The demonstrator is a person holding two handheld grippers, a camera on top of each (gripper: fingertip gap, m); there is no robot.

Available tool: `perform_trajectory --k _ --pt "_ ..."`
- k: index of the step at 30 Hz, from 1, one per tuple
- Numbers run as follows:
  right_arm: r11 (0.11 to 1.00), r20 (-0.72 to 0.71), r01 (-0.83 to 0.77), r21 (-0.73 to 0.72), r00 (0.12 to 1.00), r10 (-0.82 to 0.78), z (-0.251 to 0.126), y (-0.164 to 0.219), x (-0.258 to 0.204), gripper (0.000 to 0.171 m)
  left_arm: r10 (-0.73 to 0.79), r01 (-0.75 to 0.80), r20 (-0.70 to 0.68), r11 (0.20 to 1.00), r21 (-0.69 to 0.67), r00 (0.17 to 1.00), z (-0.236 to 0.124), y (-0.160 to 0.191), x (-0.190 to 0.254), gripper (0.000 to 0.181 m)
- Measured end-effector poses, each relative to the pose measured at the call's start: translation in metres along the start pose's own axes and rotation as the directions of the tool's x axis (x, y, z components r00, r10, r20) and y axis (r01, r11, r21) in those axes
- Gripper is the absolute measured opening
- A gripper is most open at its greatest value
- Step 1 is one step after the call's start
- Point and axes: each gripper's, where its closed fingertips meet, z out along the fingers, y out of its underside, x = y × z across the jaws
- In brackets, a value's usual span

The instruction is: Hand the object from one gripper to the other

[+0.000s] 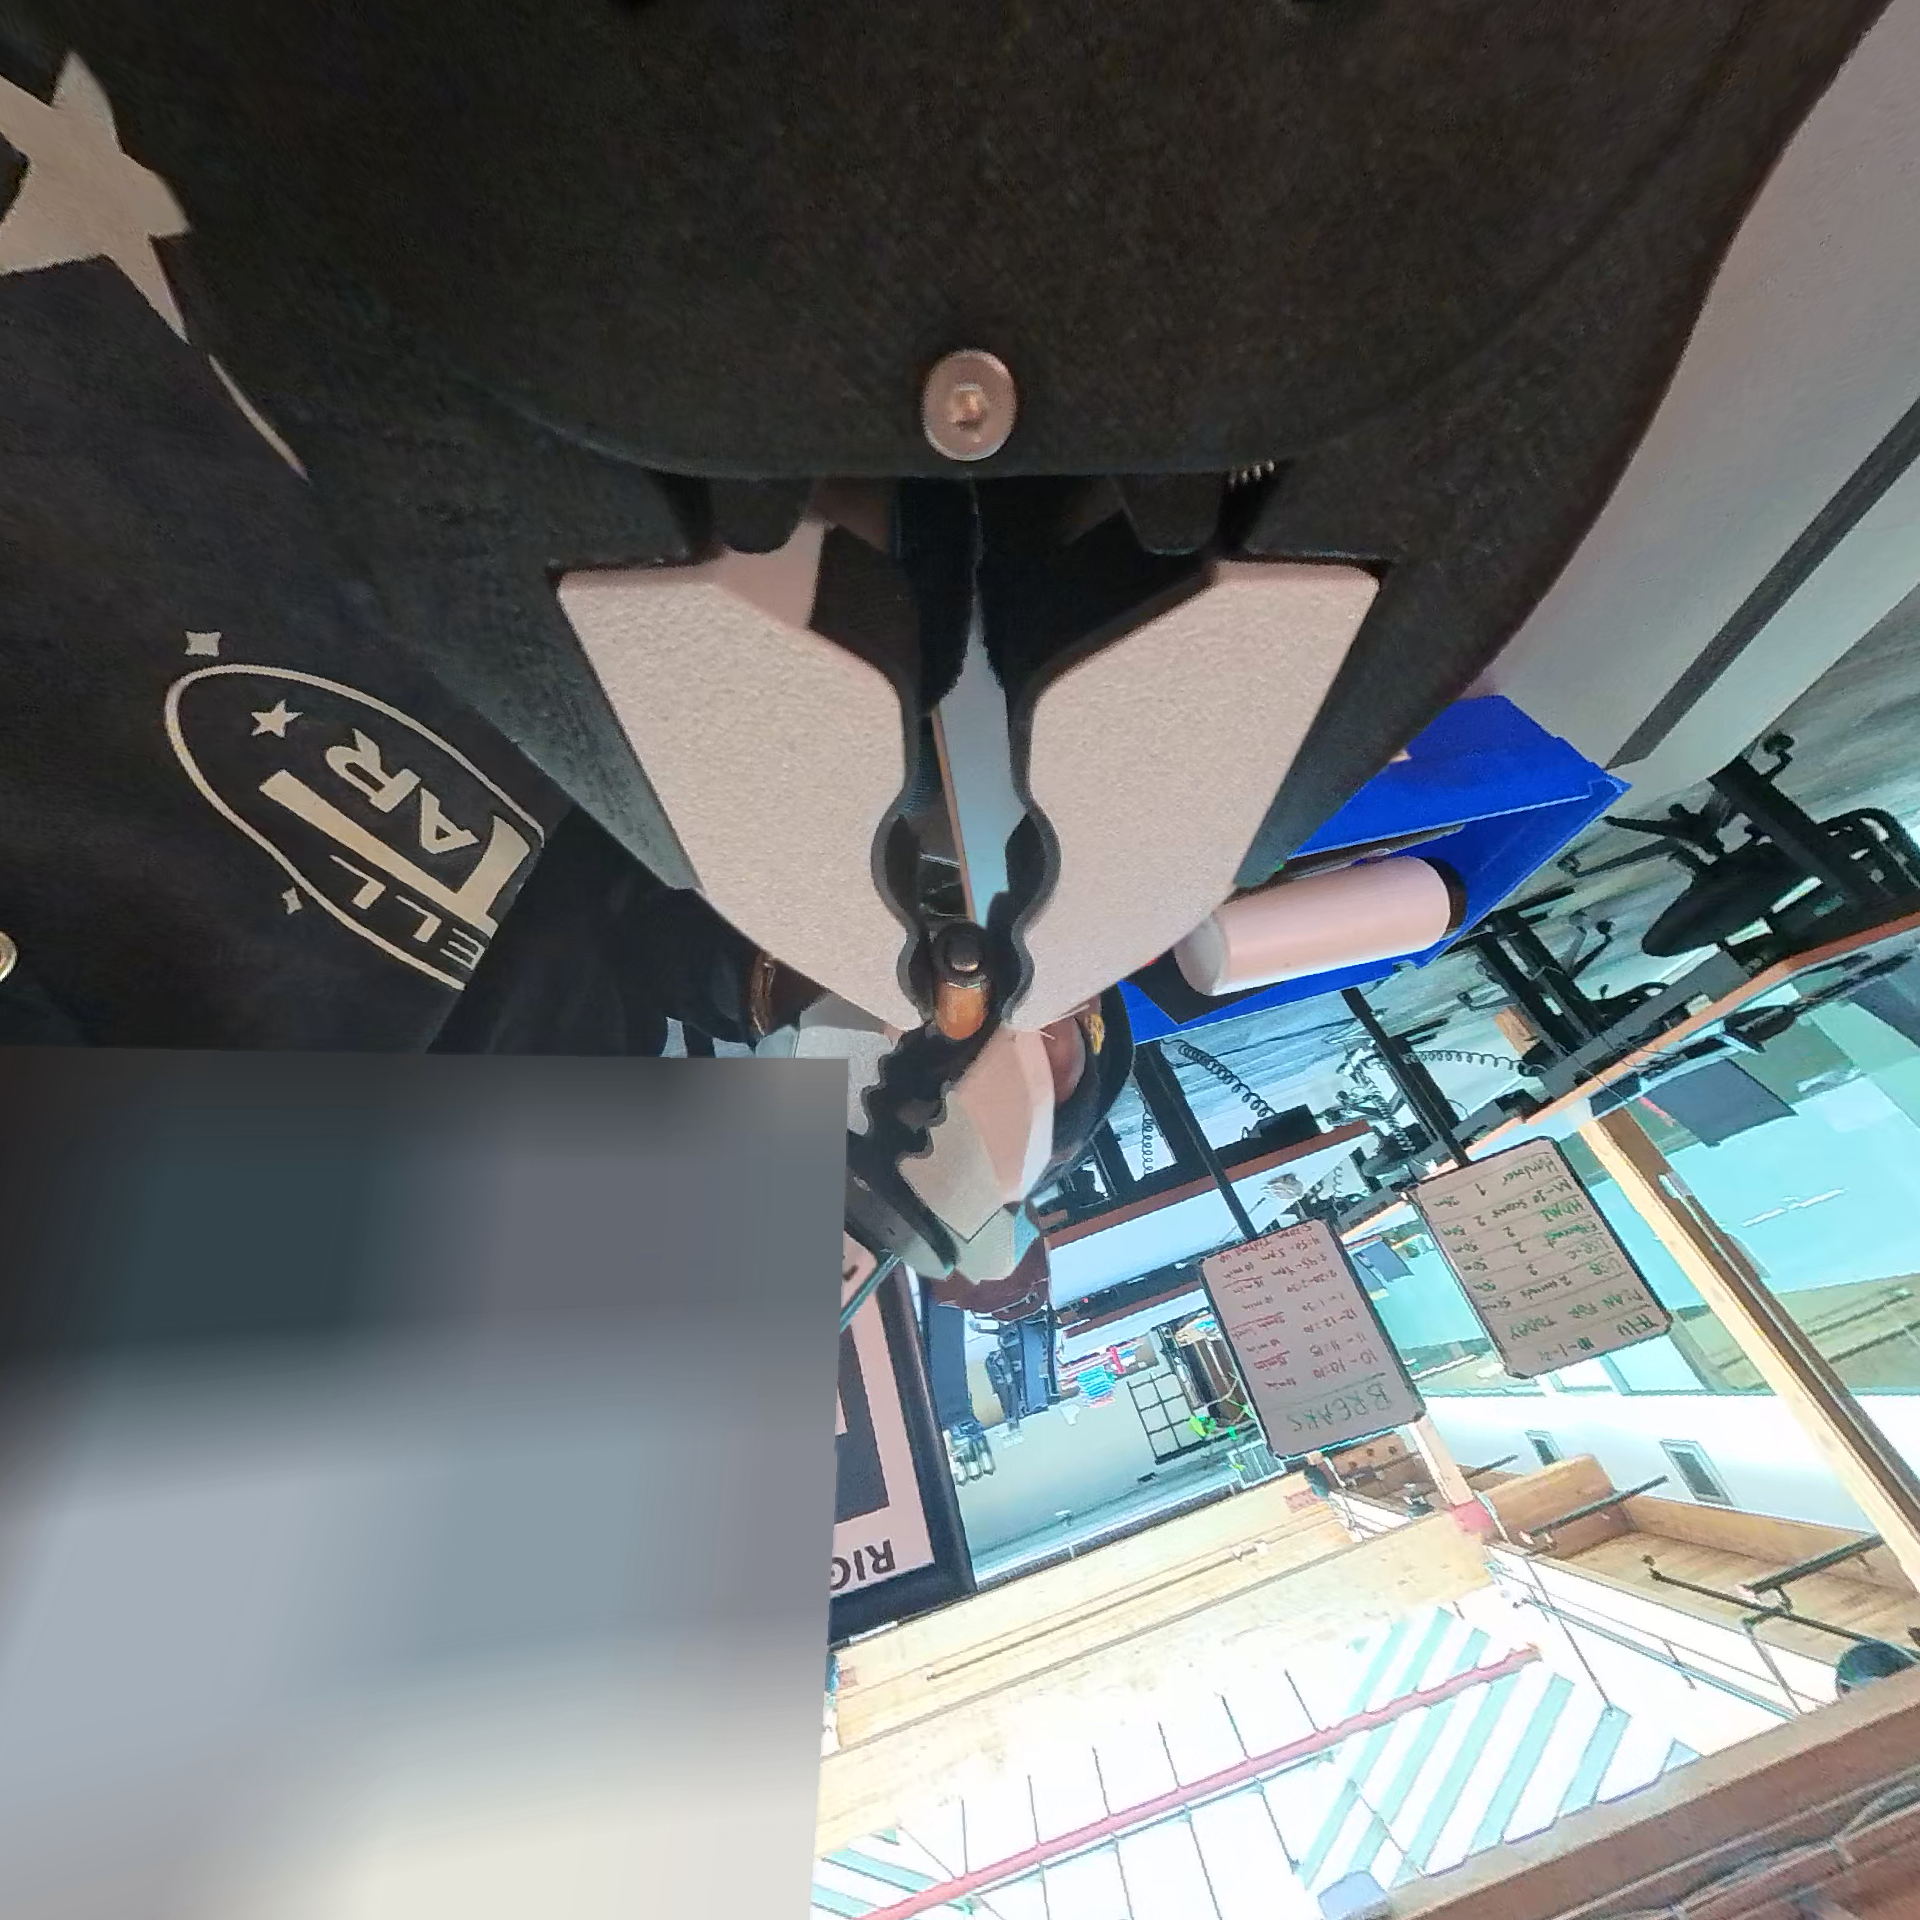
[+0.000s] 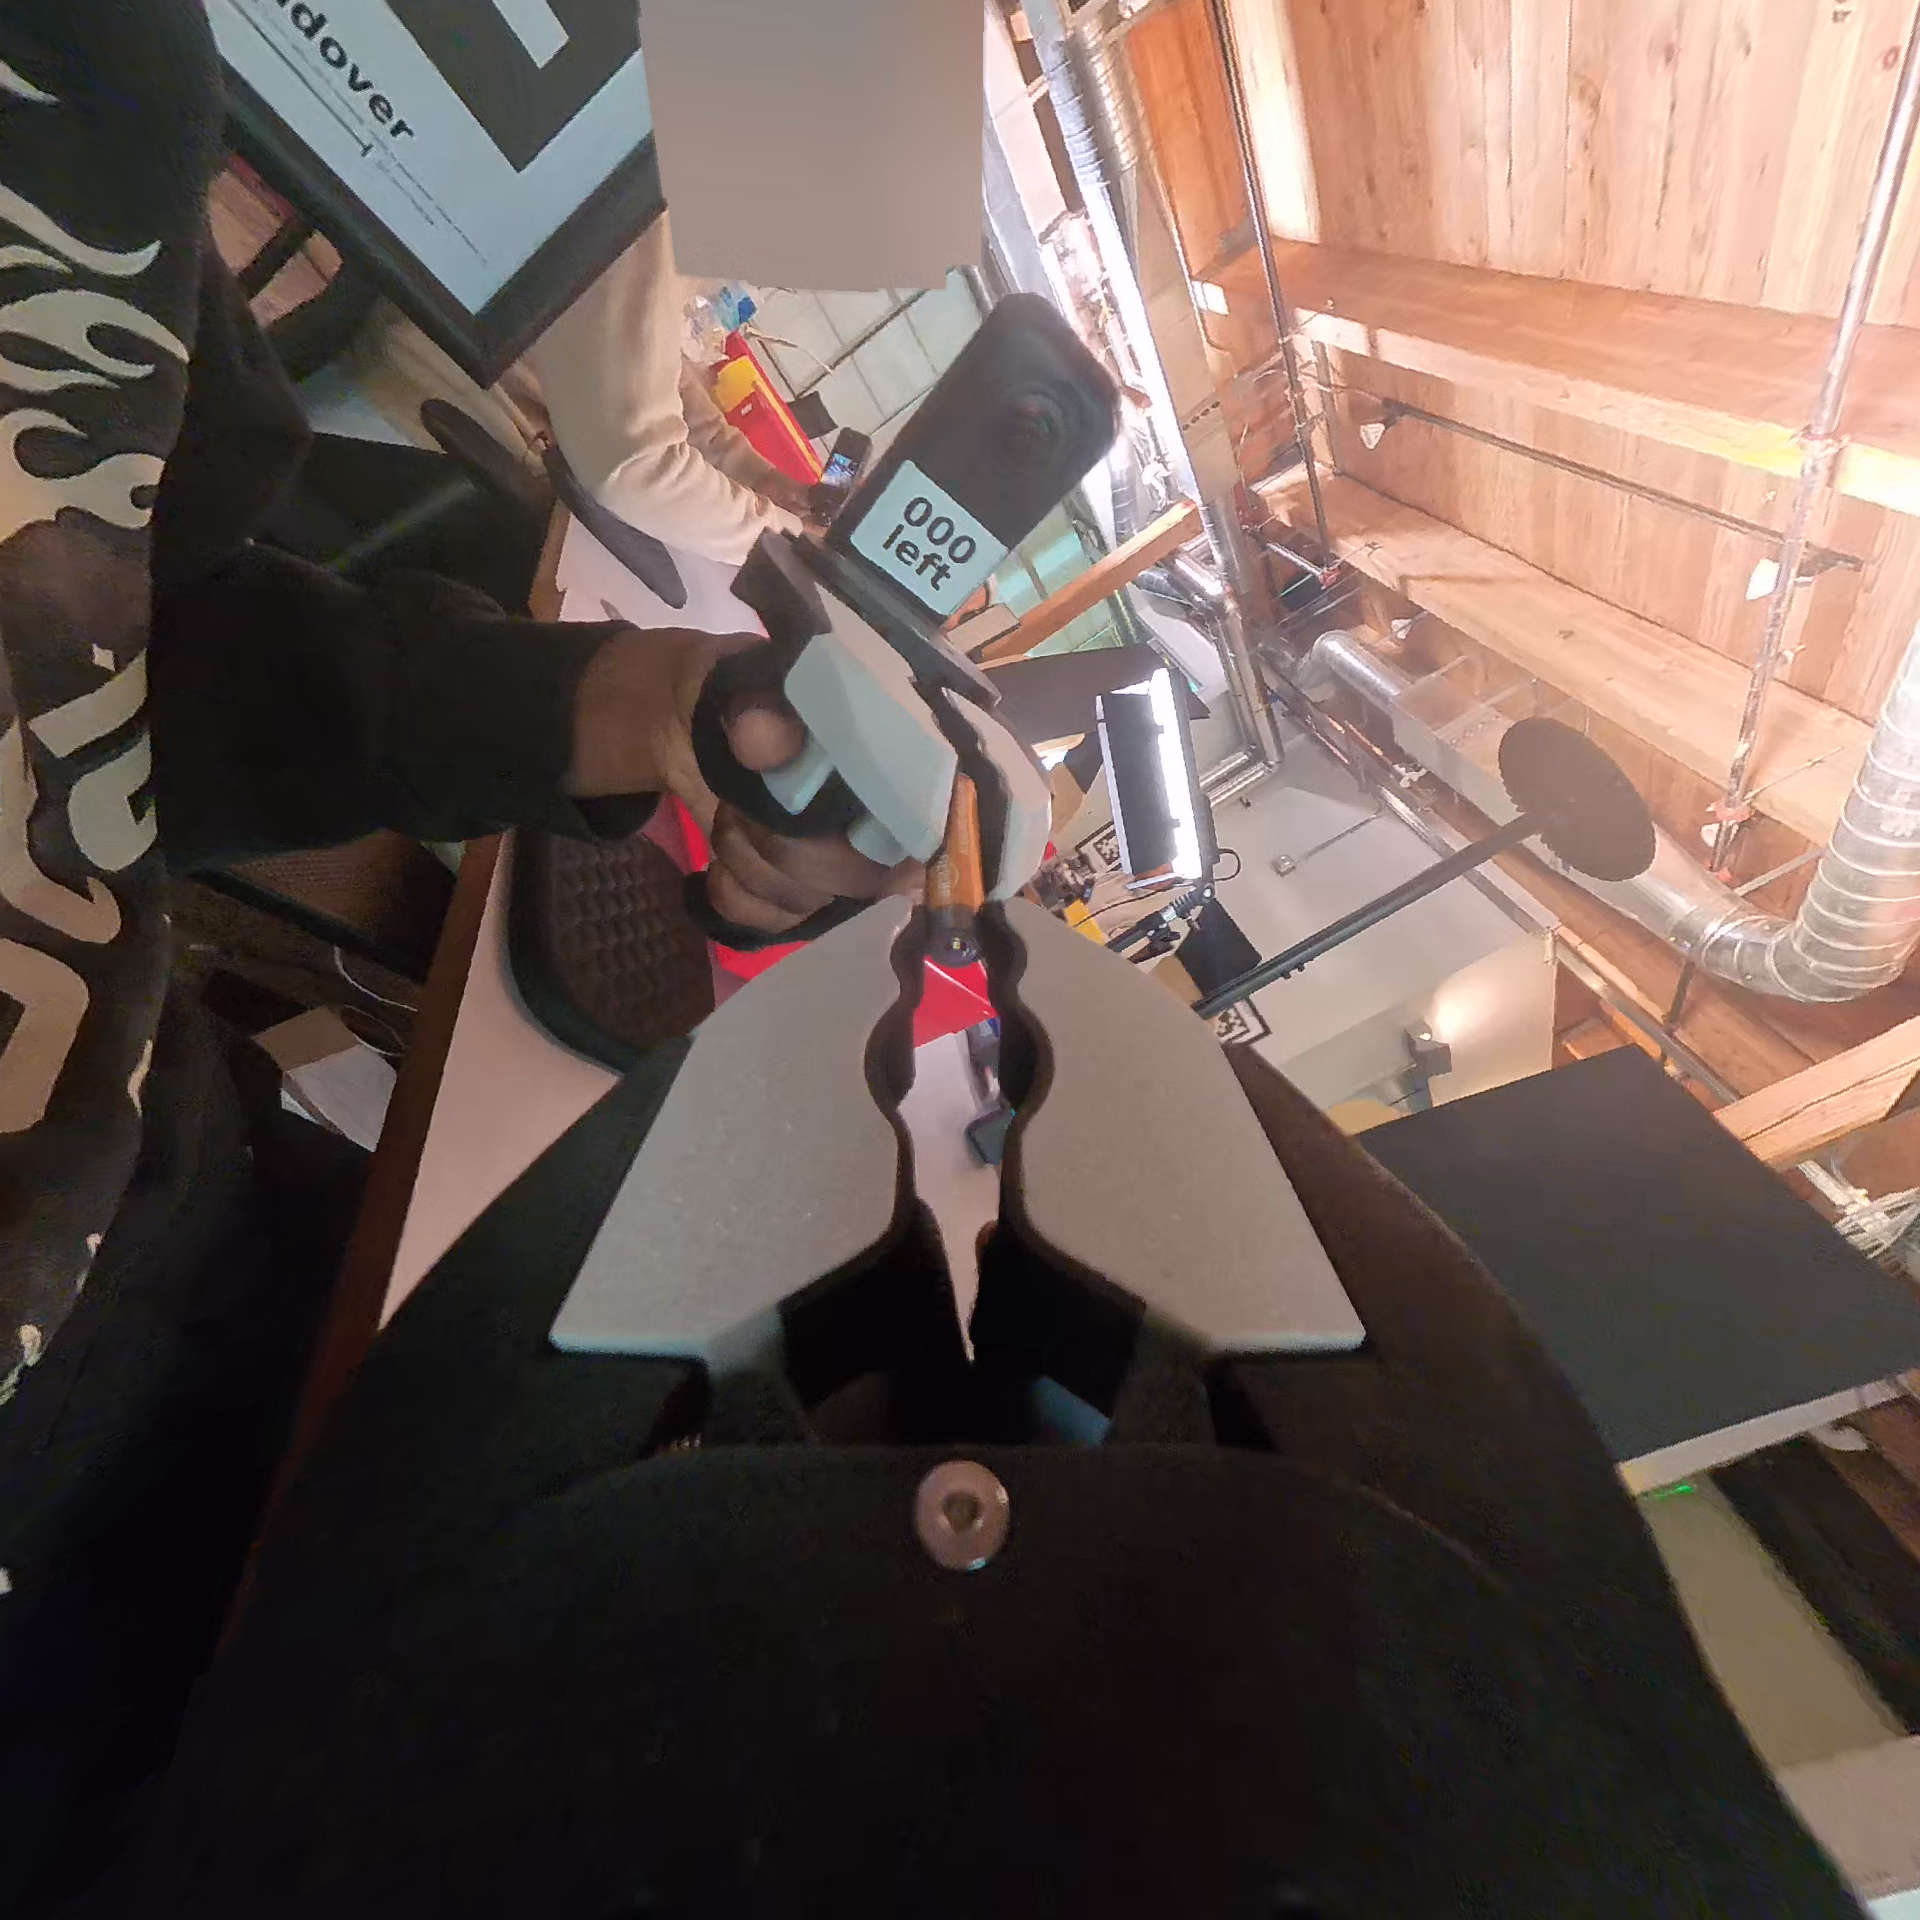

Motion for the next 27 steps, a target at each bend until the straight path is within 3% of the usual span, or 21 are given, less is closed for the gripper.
perform_trajectory --k 6,12,17,20,27 --pt "0.929 0.103 -0.362 0.072 0.929 0.354 -0.007 -0.005 0.005 0.023 0.038 -0.038 0.015 0.999 0.011 0.999 -0.002 -0.003 -0.001 0.01" --pt "0.664 0.325 -0.747 0.021 0.633 0.702 -0.009 -0.008 -0.001 0.031 0.069 -0.069 0.013 0.998 0.001 0.998 -0.001 0.0 -0.001 0.011" --pt "0.498 0.382 -0.866 -0.048 0.445 0.81 -0.006 -0.004 -0.003 0.024 0.087 -0.086 0.017 0.996 -0.006 0.996 -0.001 0.0 0.0 0.011" --pt "0.47 0.401 -0.881 -0.047 0.414 0.817 -0.005 -0.006 -0.004 0.018 0.093 -0.093 0.016 0.996 -0.012 0.996 -0.001 0.001 0.0 0.01" --pt "0.542 0.361 -0.839 -0.043 0.492 0.792 -0.003 -0.002 -0.005 0.012 0.092 -0.092 0.015 0.996 -0.019 0.996 0.0 0.002 0.0 0.011"
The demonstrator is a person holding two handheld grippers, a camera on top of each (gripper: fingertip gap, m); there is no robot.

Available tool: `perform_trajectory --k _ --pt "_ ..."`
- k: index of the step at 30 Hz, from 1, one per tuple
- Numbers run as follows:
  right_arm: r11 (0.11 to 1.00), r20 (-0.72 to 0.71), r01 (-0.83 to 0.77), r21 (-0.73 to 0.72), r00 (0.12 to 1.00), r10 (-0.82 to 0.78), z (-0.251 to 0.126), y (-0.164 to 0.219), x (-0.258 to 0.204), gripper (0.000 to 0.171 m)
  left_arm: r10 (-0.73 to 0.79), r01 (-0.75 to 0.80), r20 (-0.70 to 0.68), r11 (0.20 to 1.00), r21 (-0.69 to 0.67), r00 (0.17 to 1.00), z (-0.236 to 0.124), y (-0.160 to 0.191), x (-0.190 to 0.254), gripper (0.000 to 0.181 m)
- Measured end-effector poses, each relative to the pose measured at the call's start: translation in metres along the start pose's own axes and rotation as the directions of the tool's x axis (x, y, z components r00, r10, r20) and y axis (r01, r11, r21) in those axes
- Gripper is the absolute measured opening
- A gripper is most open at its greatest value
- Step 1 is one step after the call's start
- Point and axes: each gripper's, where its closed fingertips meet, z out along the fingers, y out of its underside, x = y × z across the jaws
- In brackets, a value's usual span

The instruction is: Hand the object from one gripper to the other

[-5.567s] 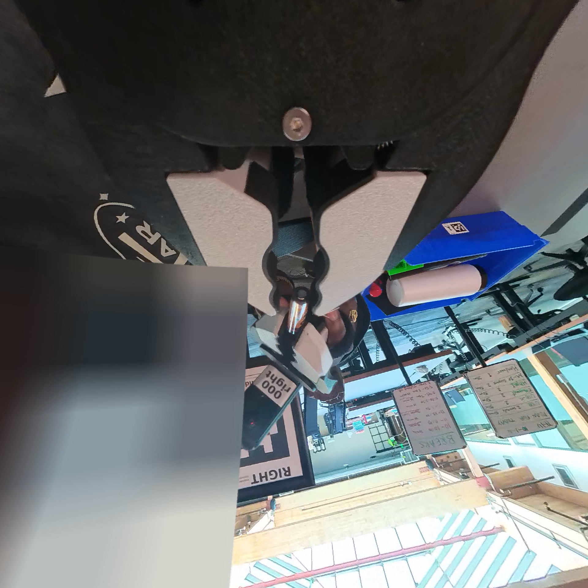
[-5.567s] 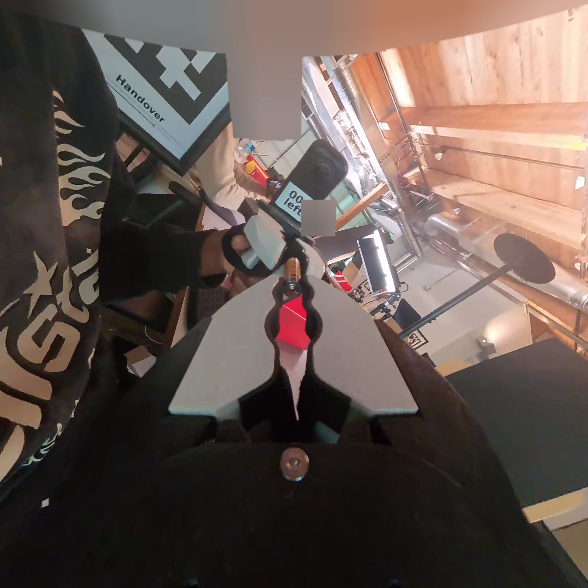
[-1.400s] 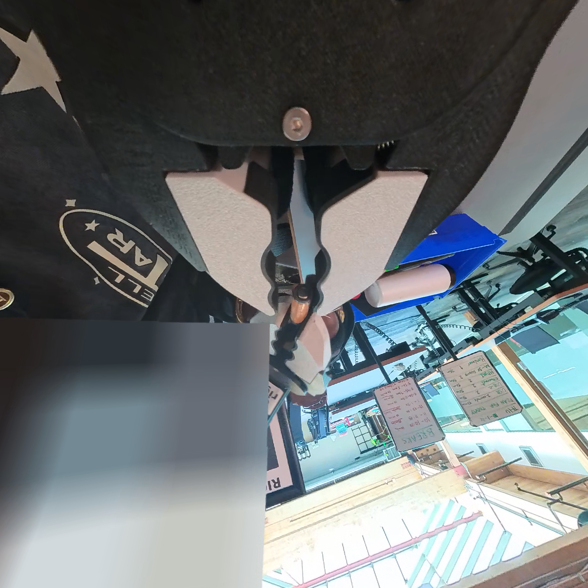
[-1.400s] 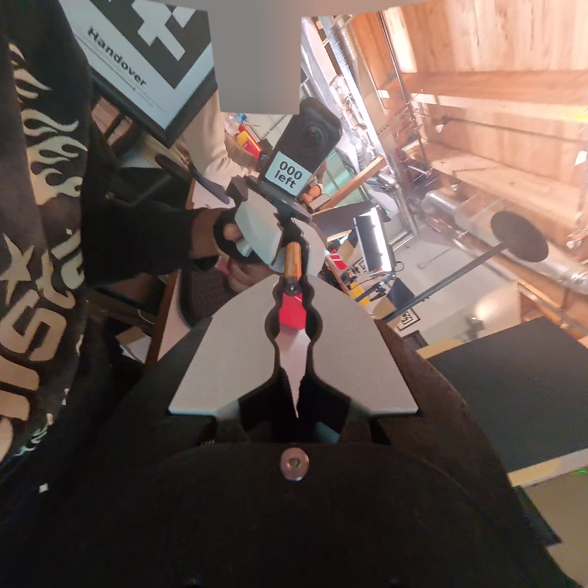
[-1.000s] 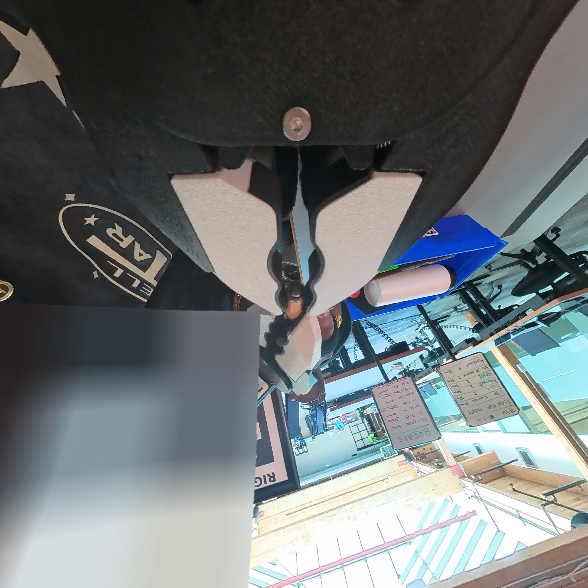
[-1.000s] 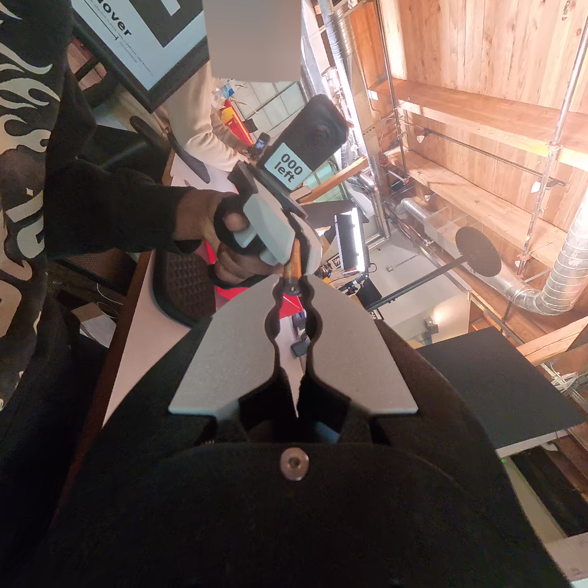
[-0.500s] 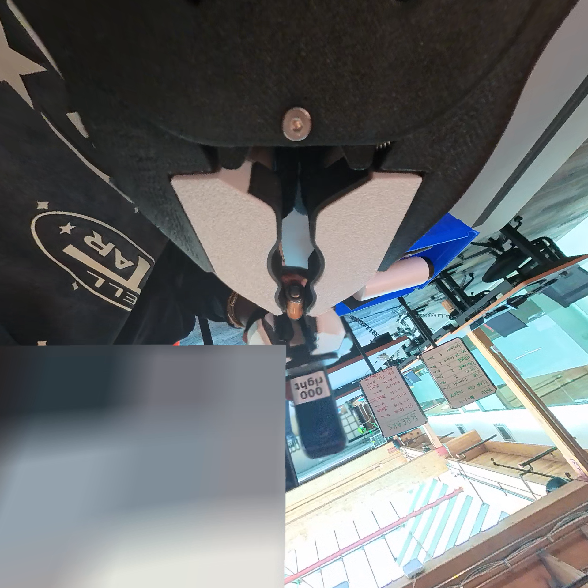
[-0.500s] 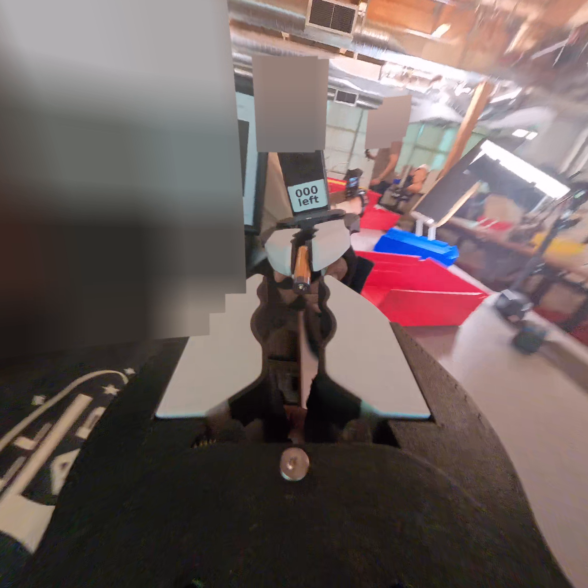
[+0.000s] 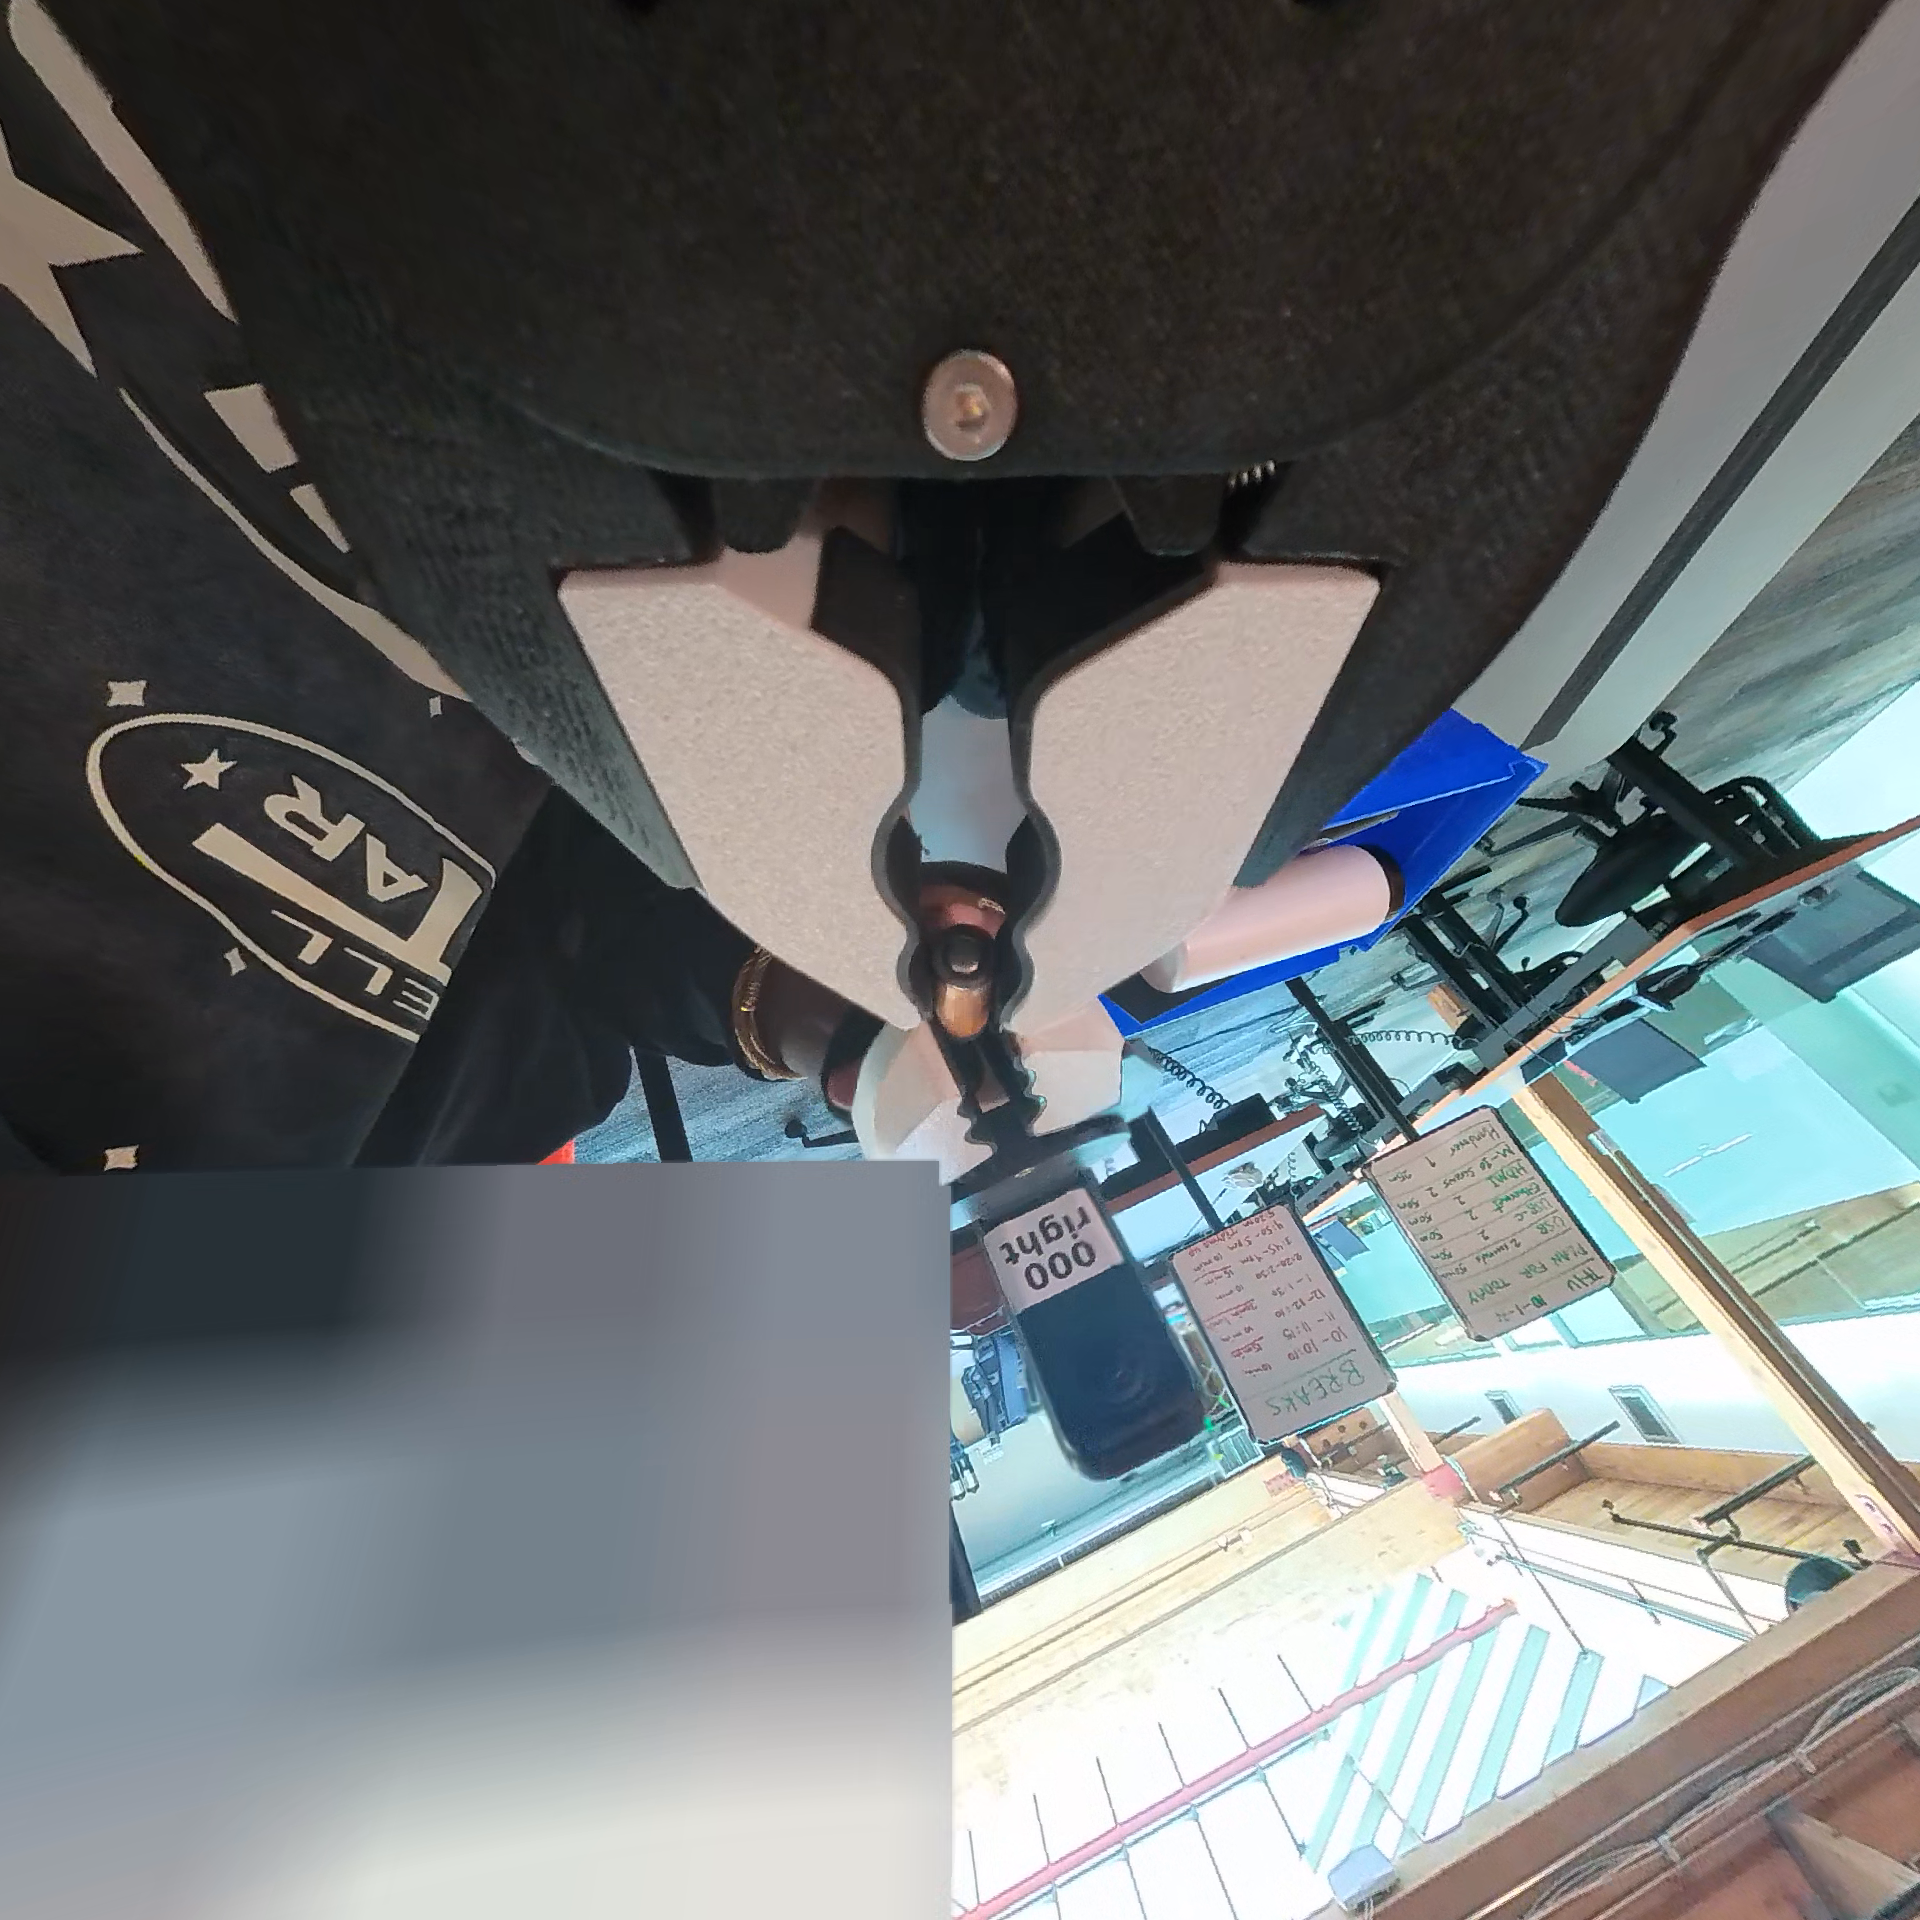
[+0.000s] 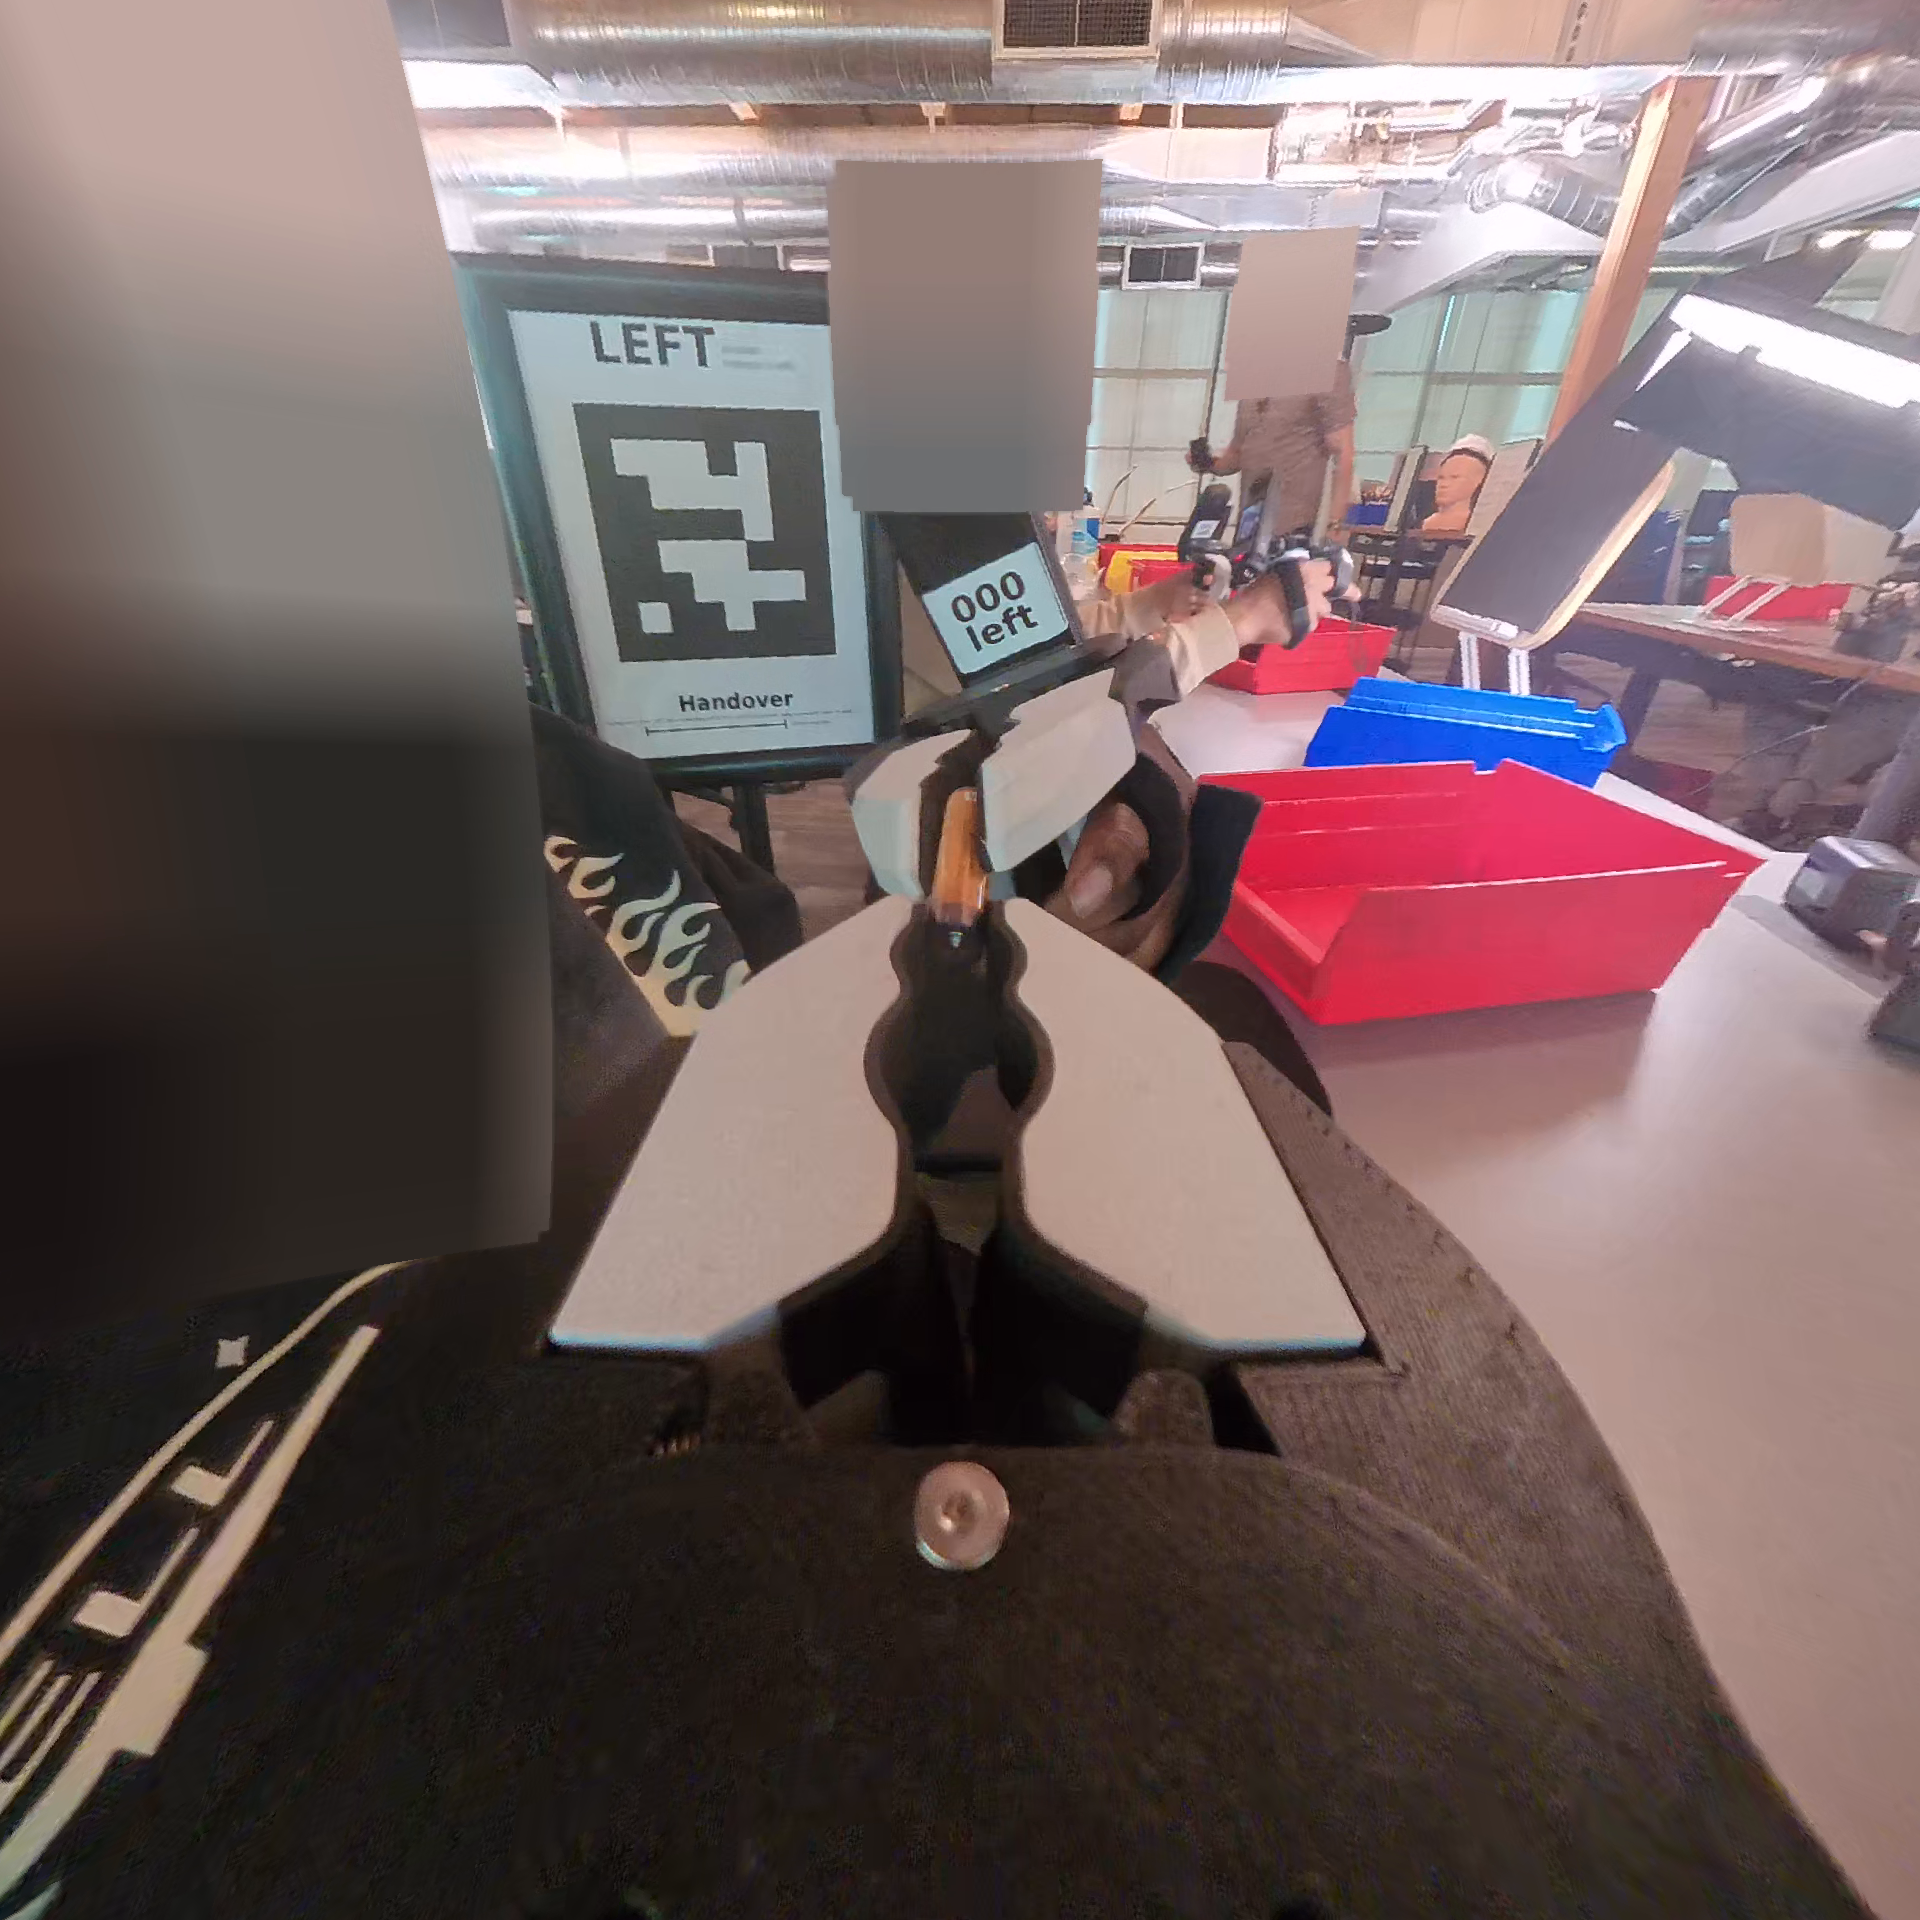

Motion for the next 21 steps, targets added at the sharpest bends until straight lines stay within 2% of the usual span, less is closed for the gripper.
perform_trajectory --k 10,13,16,18,21 --pt "0.989 -0.08 0.142 -0.028 0.986 -0.144 0.0 0.0 0.005 0.011 -0.034 0.034 0.022 0.999 -0.004 0.999 -0.001 0.002 -0.005 0.011" --pt "0.983 -0.124 0.175 -0.045 0.976 -0.18 -0.003 -0.001 0.01 0.01 -0.052 0.052 0.047 0.999 -0.001 0.998 -0.001 0.002 -0.009 0.022" --pt "0.973 -0.213 0.214 -0.083 0.95 -0.227 -0.014 -0.004 0.022 0.011 -0.085 0.09 0.154 0.996 -0.025 0.984 -0.003 0.008 -0.026 0.041" --pt "0.964 -0.297 0.242 -0.112 0.918 -0.265 -0.028 -0.008 0.033 0.011 -0.077 0.105 0.261 0.99 -0.095 0.962 -0.006 0.021 -0.042 0.052" --pt "0.927 -0.486 0.279 -0.251 0.792 -0.37 -0.06 -0.01 0.063 0.011 -0.047 0.153 0.4 0.959 -0.238 0.915 -0.013 0.049 -0.065 0.06"
